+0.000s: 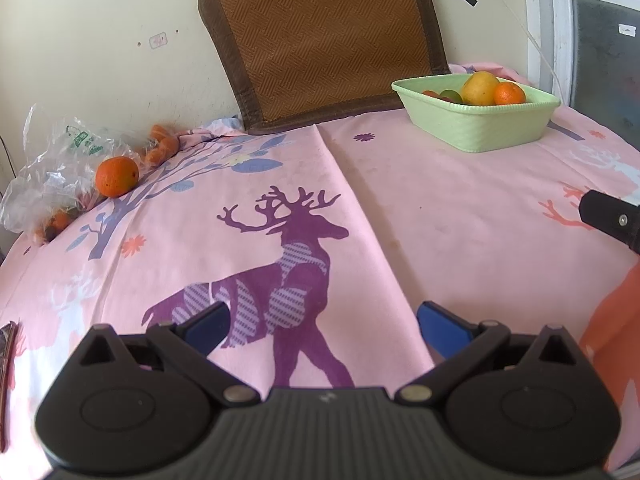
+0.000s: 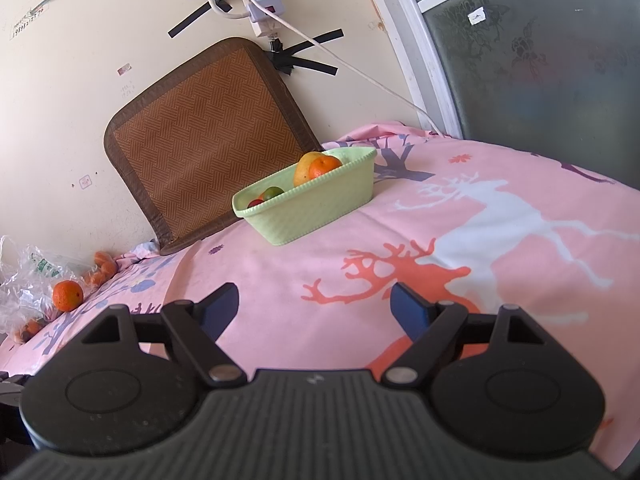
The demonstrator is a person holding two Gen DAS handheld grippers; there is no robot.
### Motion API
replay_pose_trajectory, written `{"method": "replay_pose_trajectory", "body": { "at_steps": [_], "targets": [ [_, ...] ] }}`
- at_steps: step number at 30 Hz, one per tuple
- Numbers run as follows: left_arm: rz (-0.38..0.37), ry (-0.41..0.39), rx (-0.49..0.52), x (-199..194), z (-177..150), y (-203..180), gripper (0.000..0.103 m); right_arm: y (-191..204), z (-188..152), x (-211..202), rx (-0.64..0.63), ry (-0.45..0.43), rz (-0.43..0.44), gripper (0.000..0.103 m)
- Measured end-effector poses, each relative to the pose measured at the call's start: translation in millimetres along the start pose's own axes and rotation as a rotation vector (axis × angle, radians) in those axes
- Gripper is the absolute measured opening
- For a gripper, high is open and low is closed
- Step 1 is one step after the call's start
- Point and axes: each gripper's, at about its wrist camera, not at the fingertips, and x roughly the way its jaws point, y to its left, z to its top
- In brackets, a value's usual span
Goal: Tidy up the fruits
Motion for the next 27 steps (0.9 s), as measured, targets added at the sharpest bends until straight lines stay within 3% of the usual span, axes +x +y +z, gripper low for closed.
{"method": "replay_pose_trajectory", "body": {
  "at_steps": [27],
  "targets": [
    [-0.005,0.007,-0.010,0.7,0.9,1.7,0.103,0.6,-0.5,-0.5,0.000,0.000,-0.001,0.085]
  ]
}}
